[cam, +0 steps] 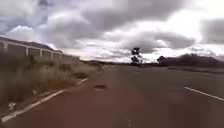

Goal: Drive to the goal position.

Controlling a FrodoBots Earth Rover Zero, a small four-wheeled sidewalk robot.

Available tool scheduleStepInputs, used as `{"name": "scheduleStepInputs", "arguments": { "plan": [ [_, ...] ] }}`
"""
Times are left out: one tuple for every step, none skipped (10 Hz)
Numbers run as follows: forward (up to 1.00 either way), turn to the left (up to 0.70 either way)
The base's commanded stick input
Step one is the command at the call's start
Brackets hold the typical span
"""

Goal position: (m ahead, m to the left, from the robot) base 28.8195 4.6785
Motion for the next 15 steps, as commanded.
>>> {"name": "scheduleStepInputs", "arguments": {
  "plan": [
    [0.70,-0.33],
    [0.70,-0.34],
    [0.70,-0.34],
    [0.70,-0.08],
    [0.70,-0.02],
    [0.70,0.01],
    [0.70,0.01],
    [0.70,0.01],
    [0.70,0.01],
    [0.70,0.01],
    [0.70,0.01],
    [0.70,0.01],
    [0.70,0.01],
    [0.70,0.01],
    [0.70,0.01]
  ]
}}
